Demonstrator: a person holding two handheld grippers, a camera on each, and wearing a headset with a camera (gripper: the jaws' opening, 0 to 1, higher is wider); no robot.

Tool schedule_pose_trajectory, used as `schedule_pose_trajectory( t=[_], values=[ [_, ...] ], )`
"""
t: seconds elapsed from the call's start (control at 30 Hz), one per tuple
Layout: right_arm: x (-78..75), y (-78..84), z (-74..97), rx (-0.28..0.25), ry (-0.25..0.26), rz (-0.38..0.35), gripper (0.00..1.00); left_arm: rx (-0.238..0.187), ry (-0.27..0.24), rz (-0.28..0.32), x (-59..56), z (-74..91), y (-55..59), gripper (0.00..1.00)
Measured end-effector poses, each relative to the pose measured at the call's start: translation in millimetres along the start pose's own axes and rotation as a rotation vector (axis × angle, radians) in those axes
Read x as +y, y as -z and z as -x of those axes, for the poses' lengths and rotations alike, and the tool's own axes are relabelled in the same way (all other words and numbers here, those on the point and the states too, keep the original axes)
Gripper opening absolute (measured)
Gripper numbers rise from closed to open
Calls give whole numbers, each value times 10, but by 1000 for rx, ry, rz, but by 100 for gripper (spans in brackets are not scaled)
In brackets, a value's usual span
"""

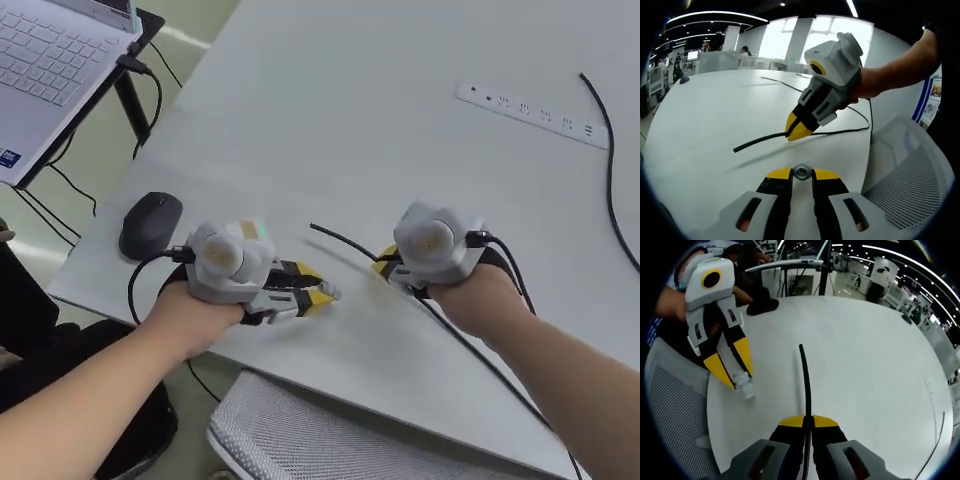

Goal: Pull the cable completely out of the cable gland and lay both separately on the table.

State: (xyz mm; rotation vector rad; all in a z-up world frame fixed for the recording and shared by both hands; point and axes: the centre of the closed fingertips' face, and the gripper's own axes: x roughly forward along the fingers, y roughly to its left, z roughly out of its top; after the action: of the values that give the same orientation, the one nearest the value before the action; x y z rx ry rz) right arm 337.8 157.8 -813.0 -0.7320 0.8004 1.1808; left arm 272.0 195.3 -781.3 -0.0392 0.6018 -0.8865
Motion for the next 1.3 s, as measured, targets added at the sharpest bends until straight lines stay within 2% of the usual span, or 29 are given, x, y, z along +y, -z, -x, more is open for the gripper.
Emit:
schedule_pose_trajectory(
  t=[0.17, 0.3, 0.53, 0.93, 1.07, 1.3],
  values=[
    [6, 12, -30, 8, -3, 8, 0, 0, -13, 9, 26, -6, 50, 16],
    [29, 16, -47, 13, -11, 19, 0, 20, -21, 4, 34, -23, 143, 16],
    [49, 28, -71, 21, -14, 37, 0, 56, -29, -19, 32, -32, 240, 16],
    [67, 49, -112, 32, -24, 47, 0, 82, -31, -22, 44, -21, 330, 16],
    [61, 49, -114, 31, -26, 38, 0, 107, -29, -37, 33, -32, 383, 16],
    [48, 49, -122, 31, -26, 33, 1, 107, -33, -40, 24, -18, 361, 16]
  ],
)
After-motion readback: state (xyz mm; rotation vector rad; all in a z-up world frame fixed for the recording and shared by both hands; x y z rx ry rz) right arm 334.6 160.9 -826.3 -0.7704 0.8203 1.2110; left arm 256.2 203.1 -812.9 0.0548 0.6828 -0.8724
